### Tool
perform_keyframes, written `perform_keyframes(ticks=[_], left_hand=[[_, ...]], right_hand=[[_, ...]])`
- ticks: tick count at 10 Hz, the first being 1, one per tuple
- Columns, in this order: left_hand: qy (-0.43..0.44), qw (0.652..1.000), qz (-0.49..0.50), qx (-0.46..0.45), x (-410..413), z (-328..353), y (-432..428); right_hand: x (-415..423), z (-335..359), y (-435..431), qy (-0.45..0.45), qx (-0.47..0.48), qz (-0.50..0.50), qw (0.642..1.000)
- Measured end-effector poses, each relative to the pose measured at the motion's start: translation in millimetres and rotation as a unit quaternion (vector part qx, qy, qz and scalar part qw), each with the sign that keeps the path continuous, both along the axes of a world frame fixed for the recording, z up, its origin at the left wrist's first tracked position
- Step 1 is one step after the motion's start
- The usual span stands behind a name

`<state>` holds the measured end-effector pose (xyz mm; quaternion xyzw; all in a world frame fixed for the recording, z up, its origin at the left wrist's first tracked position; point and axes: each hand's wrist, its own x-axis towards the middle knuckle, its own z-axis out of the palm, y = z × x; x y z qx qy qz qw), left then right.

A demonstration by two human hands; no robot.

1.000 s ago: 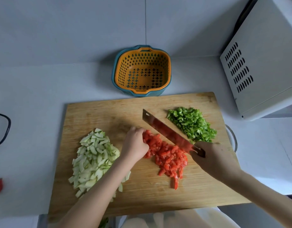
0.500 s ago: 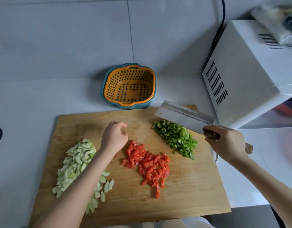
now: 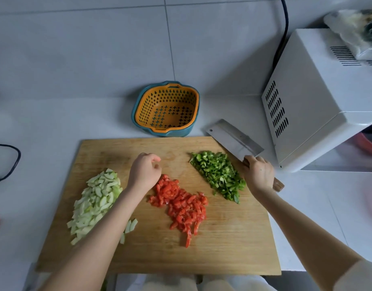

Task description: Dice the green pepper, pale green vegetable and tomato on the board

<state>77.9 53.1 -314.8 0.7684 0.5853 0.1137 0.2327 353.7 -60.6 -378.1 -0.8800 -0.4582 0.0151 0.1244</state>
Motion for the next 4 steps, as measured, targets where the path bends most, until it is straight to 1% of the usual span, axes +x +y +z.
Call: perform_keyframes(ticks=[1, 2, 3, 4], left_hand=[[-0.003, 1.0, 0.014, 0.0, -9, -2, -5], [-0.004, 0.999, 0.026, -0.017, -19, -3, -6], [-0.005, 0.999, 0.026, -0.019, -24, -4, -8], [-0.018, 0.999, 0.025, -0.027, -25, 3, -8]], right_hand=[[3, -4, 2, -0.033, -0.032, 0.061, 0.997], [8, -2, 8, -0.014, -0.071, 0.076, 0.995], [8, 4, 7, 0.01, -0.078, 0.073, 0.994], [1, 16, 2, 0.041, -0.013, 0.039, 0.998]])
